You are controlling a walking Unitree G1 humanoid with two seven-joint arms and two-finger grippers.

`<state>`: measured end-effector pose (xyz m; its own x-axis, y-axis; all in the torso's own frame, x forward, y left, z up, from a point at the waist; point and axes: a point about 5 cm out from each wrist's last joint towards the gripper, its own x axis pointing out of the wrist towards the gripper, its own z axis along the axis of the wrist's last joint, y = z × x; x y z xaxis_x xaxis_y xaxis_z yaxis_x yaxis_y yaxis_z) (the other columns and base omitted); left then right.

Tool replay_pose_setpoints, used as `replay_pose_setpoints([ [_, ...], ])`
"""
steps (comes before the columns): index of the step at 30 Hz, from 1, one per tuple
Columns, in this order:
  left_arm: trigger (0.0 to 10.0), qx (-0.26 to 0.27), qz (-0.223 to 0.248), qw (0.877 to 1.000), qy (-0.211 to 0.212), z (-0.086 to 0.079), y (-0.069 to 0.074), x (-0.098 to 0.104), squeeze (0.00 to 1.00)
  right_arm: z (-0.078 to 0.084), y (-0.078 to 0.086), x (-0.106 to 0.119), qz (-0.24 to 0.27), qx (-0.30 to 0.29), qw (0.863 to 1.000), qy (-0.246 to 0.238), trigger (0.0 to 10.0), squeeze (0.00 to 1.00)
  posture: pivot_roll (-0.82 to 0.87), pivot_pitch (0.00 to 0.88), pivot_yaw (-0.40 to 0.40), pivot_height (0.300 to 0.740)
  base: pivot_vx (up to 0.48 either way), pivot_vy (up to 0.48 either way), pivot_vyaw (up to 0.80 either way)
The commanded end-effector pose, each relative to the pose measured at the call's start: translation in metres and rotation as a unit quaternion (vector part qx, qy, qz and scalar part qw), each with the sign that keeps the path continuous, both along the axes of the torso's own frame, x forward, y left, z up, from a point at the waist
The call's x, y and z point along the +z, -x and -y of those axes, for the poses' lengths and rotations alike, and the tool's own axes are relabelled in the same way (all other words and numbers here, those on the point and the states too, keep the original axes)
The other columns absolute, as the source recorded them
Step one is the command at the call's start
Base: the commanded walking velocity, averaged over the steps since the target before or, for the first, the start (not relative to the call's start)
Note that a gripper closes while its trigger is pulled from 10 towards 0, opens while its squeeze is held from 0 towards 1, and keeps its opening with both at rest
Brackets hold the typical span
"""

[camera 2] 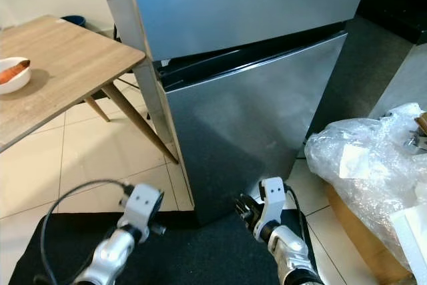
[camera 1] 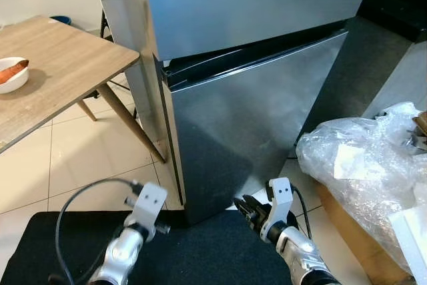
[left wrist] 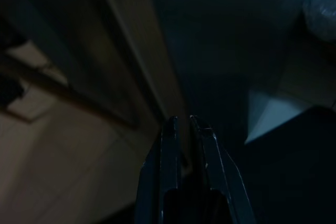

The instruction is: Restocking fridge

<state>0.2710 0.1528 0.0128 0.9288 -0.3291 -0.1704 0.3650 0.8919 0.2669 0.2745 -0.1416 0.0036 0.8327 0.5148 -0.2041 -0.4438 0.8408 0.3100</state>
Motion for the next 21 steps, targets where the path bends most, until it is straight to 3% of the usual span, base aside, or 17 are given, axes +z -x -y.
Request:
replay_pose_setpoints([
  [1,10.0,-0.007,0.005,1.000,-0.005,0.001,-0.007,0.005,0.00,-0.001,-0.003,0.007,0.023,0.004,1.000,-0.011,10.0,0.00,-0.11,0.131,0.008,0.740,0.000,0.000,0.00],
  [7,10.0,-0.015,0.016,1.000,0.010,0.003,-0.025,0.020,0.00,-0.007,-0.010,0.020,0.058,0.018,0.998,-0.030,10.0,0.00,-0.11,0.138,0.014,0.740,0.000,0.000,0.00],
  [12,10.0,-0.056,0.014,0.998,0.005,0.001,-0.046,0.040,0.00,-0.015,-0.016,0.042,0.122,0.043,0.991,-0.042,10.0,0.00,-0.12,0.155,0.021,0.740,0.000,0.000,0.00],
  [21,10.0,-0.053,0.020,0.998,-0.024,-0.006,-0.062,0.055,0.00,-0.015,-0.019,0.052,0.144,0.038,0.988,-0.045,10.0,0.00,-0.14,0.162,0.029,0.740,0.000,0.000,0.00],
])
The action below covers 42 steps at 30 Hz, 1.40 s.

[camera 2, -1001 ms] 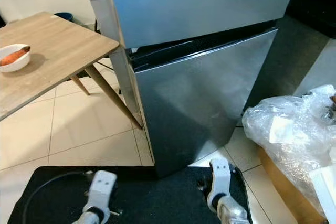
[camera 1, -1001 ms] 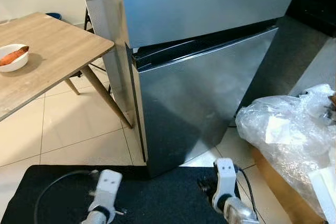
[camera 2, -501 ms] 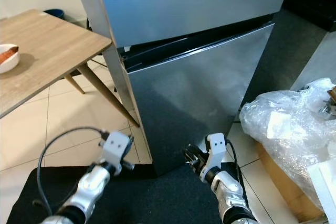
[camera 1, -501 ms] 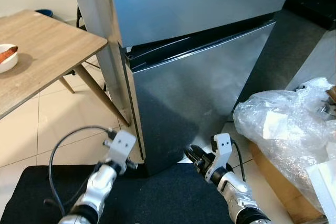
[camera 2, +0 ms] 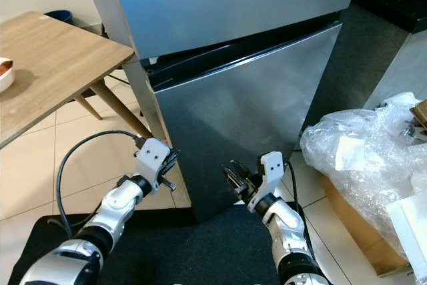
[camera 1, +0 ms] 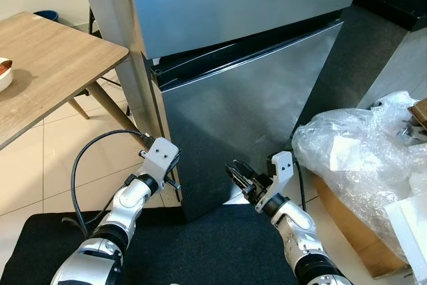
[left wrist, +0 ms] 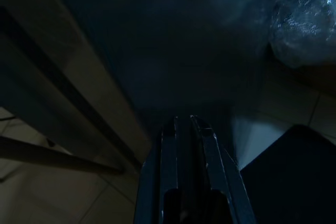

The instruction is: Restocking fridge

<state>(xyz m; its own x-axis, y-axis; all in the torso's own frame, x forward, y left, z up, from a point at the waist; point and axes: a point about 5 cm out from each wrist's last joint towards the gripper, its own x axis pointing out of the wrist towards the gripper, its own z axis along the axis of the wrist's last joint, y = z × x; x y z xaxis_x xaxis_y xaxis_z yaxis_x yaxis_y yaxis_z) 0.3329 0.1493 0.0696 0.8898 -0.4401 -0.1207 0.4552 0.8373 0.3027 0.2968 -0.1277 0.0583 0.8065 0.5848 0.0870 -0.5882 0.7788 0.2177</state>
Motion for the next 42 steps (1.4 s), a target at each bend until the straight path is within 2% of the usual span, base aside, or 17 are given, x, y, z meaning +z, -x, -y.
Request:
replay_pose_setpoints([
  [1,10.0,0.019,-0.004,1.000,-0.023,-0.012,-0.003,0.001,0.00,-0.002,0.004,0.000,-0.001,0.006,1.000,-0.008,10.0,0.00,-0.14,0.162,0.030,0.740,0.000,0.000,0.00],
  [8,10.0,0.098,0.013,0.994,-0.053,-0.031,-0.013,0.010,0.00,-0.011,0.007,0.008,0.015,0.035,0.999,-0.007,10.0,0.00,-0.14,0.160,0.026,0.740,0.000,0.000,0.00],
  [10,10.0,0.175,0.029,0.980,-0.089,-0.055,-0.019,0.019,0.00,-0.014,0.005,0.011,0.021,0.041,0.999,-0.006,10.0,0.00,-0.14,0.161,0.025,0.740,0.000,0.000,0.00],
  [11,10.0,0.175,0.029,0.980,-0.089,-0.055,-0.019,0.019,0.00,-0.014,0.005,0.011,0.021,0.041,0.999,-0.006,10.0,0.00,-0.14,0.161,0.025,0.740,0.000,0.000,0.00],
  [13,10.0,0.228,0.043,0.966,-0.112,-0.072,-0.021,0.026,0.00,-0.014,0.004,0.013,0.023,0.041,0.999,-0.005,10.0,0.00,-0.14,0.160,0.024,0.740,0.000,0.000,0.00],
  [18,10.0,0.275,0.059,0.951,-0.132,-0.088,-0.020,0.031,0.00,-0.014,0.004,0.013,0.023,0.042,0.999,-0.005,10.0,0.00,-0.13,0.159,0.022,0.740,0.000,0.000,0.00],
  [19,10.0,0.293,0.068,0.942,-0.146,-0.094,-0.019,0.033,0.00,-0.015,0.005,0.013,0.022,0.044,0.999,-0.005,10.0,0.00,-0.13,0.159,0.022,0.740,0.000,0.000,0.00],
  [21,10.0,0.289,0.060,0.944,-0.146,-0.096,-0.017,0.030,0.00,-0.016,0.006,0.013,0.020,0.048,0.999,-0.005,10.0,0.00,-0.13,0.160,0.022,0.740,0.000,0.000,0.00],
  [24,10.0,0.163,-0.019,0.984,-0.070,-0.070,-0.012,0.011,0.00,-0.018,0.008,0.013,0.019,0.053,0.998,-0.004,10.0,0.00,-0.13,0.163,0.025,0.740,0.000,0.000,0.00],
  [25,10.0,0.065,-0.047,0.995,-0.054,-0.049,-0.006,0.001,0.00,-0.018,0.008,0.013,0.019,0.053,0.998,-0.003,10.0,0.00,-0.13,0.166,0.026,0.740,0.000,0.000,0.00],
  [26,10.0,0.065,-0.047,0.995,-0.054,-0.049,-0.006,0.001,0.00,-0.018,0.008,0.013,0.019,0.053,0.998,-0.003,10.0,0.00,-0.13,0.166,0.026,0.740,0.000,0.000,0.00],
  [27,10.0,0.000,-0.063,0.997,-0.049,-0.035,-0.001,-0.005,0.00,-0.018,0.008,0.013,0.019,0.052,0.998,-0.003,10.0,0.00,-0.13,0.166,0.026,0.740,0.000,0.000,0.00],
  [28,10.0,0.000,-0.063,0.997,-0.049,-0.035,-0.001,-0.005,0.00,-0.018,0.008,0.013,0.019,0.052,0.998,-0.003,10.0,0.00,-0.13,0.166,0.026,0.740,0.000,0.000,0.00],
  [32,10.0,-0.102,-0.058,0.993,-0.027,0.004,0.003,-0.006,0.00,-0.015,0.007,0.018,0.031,0.034,0.999,-0.009,10.0,0.00,-0.13,0.178,0.044,0.740,0.000,0.000,0.00],
  [37,10.0,-0.128,-0.020,0.991,-0.016,0.027,-0.005,0.010,0.00,-0.012,0.006,0.024,0.043,0.021,0.999,-0.020,10.0,0.00,-0.14,0.194,0.067,0.740,0.000,0.000,0.00],
  [40,10.0,-0.100,0.029,0.994,-0.038,0.034,-0.019,0.029,0.00,-0.010,0.007,0.028,0.050,0.014,0.998,-0.025,10.0,0.00,-0.15,0.201,0.085,0.740,0.000,0.000,0.00],
  [42,10.0,-0.042,0.074,0.994,-0.062,0.028,-0.029,0.043,0.00,-0.010,0.009,0.029,0.053,0.010,0.998,-0.024,10.0,0.00,-0.16,0.202,0.095,0.740,0.000,0.000,0.00],
])
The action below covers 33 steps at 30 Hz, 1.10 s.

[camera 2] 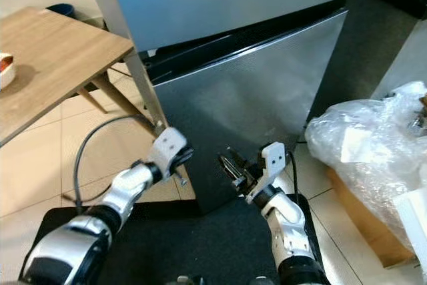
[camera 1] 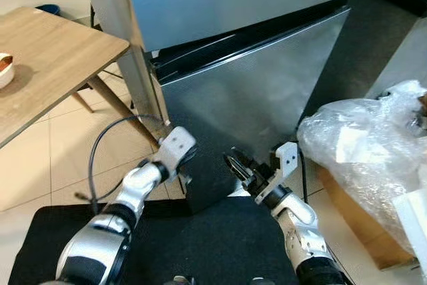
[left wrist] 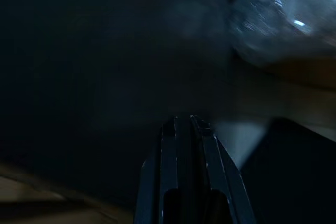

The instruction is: Restocking fridge

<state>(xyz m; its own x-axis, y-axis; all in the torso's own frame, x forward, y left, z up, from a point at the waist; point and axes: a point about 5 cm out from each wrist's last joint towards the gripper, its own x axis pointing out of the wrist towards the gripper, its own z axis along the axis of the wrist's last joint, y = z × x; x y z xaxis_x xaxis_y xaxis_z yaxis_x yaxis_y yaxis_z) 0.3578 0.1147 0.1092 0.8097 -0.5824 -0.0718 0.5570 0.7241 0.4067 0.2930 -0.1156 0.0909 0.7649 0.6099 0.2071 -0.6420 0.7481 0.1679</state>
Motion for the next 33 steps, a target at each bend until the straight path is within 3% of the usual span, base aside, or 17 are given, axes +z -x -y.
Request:
replay_pose_setpoints([
  [1,10.0,0.046,0.029,0.998,-0.023,-0.007,-0.004,0.003,0.00,0.002,0.005,-0.004,-0.010,-0.008,1.000,-0.007,10.0,0.00,-0.16,0.202,0.095,0.740,0.000,0.000,0.00],
  [2,10.0,0.087,0.062,0.994,-0.036,-0.013,-0.010,0.012,0.00,0.003,0.006,-0.003,-0.007,-0.012,1.000,-0.007,10.0,0.00,-0.16,0.202,0.100,0.740,0.000,0.000,0.00],
  [5,10.0,0.129,0.086,0.986,-0.061,-0.021,-0.014,0.016,0.00,0.004,0.007,-0.002,-0.005,-0.016,1.000,-0.008,10.0,0.00,-0.17,0.199,0.105,0.740,0.000,0.000,0.00],
  [11,10.0,0.181,0.098,0.975,-0.088,-0.039,-0.016,0.017,0.00,0.005,0.008,-0.002,-0.005,-0.018,1.000,-0.009,10.0,0.00,-0.17,0.195,0.104,0.740,0.000,0.000,0.00],
  [13,10.0,0.243,0.114,0.954,-0.134,-0.061,-0.018,0.018,0.00,0.004,0.008,-0.001,-0.005,-0.013,1.000,-0.009,10.0,0.00,-0.17,0.193,0.096,0.740,0.000,0.000,0.00],
  [17,10.0,0.382,0.142,0.891,-0.200,-0.114,-0.016,0.025,0.00,-0.001,0.008,0.001,-0.005,0.005,1.000,-0.009,10.0,0.00,-0.16,0.187,0.090,0.740,0.000,0.000,0.00],
  [20,10.0,0.392,0.140,0.886,-0.204,-0.122,-0.013,0.025,0.00,-0.002,0.008,0.000,-0.006,0.009,1.000,-0.008,10.0,0.00,-0.15,0.185,0.086,0.740,0.000,0.000,0.00],
  [21,10.0,0.356,0.100,0.906,-0.207,-0.121,-0.007,0.010,0.00,-0.004,0.008,-0.003,-0.014,0.010,1.000,-0.004,10.0,0.00,-0.15,0.180,0.083,0.740,0.000,0.000,0.00],
  [23,10.0,0.345,0.090,0.911,-0.208,-0.120,-0.006,0.006,0.00,-0.004,0.008,-0.004,-0.016,0.010,1.000,-0.003,10.0,0.00,-0.15,0.180,0.083,0.740,0.000,0.000,0.00],
  [25,10.0,0.305,-0.018,0.935,-0.178,-0.111,0.013,-0.035,0.00,-0.005,0.009,-0.017,-0.046,0.007,0.999,0.011,10.0,0.00,-0.15,0.177,0.077,0.740,0.000,0.000,0.00],
  [27,10.0,0.273,-0.105,0.945,-0.145,-0.103,0.034,-0.068,0.00,-0.005,0.012,-0.029,-0.073,0.008,0.997,0.027,10.0,0.00,-0.15,0.175,0.074,0.740,0.000,0.000,0.00],
  [28,10.0,0.268,-0.124,0.945,-0.137,-0.101,0.039,-0.075,0.00,-0.004,0.014,-0.033,-0.080,0.009,0.996,0.033,10.0,0.00,-0.15,0.171,0.068,0.740,0.000,0.000,0.00],
  [29,10.0,0.265,-0.190,0.938,-0.117,-0.095,0.062,-0.104,0.00,-0.002,0.019,-0.049,-0.113,0.001,0.992,0.054,10.0,0.00,-0.15,0.167,0.062,0.740,0.000,0.000,0.00],
  [30,10.0,0.265,-0.190,0.938,-0.117,-0.095,0.062,-0.104,0.00,-0.002,0.019,-0.049,-0.113,0.001,0.992,0.054,10.0,0.00,-0.15,0.167,0.062,0.740,0.000,0.000,0.00],
  [31,10.0,0.269,-0.250,0.925,-0.098,-0.090,0.087,-0.129,0.00,0.003,0.025,-0.067,-0.160,-0.013,0.985,0.068,10.0,0.00,-0.15,0.163,0.053,0.740,0.000,0.000,0.00],
  [32,10.0,0.269,-0.250,0.925,-0.098,-0.090,0.087,-0.129,0.00,0.003,0.025,-0.067,-0.160,-0.013,0.985,0.068,10.0,0.00,-0.15,0.163,0.053,0.740,0.000,0.000,0.00],
  [33,10.0,0.284,-0.297,0.908,-0.080,-0.088,0.108,-0.148,0.00,0.008,0.031,-0.084,-0.199,-0.034,0.976,0.086,10.0,0.00,-0.15,0.159,0.047,0.740,0.000,0.000,0.00],
])
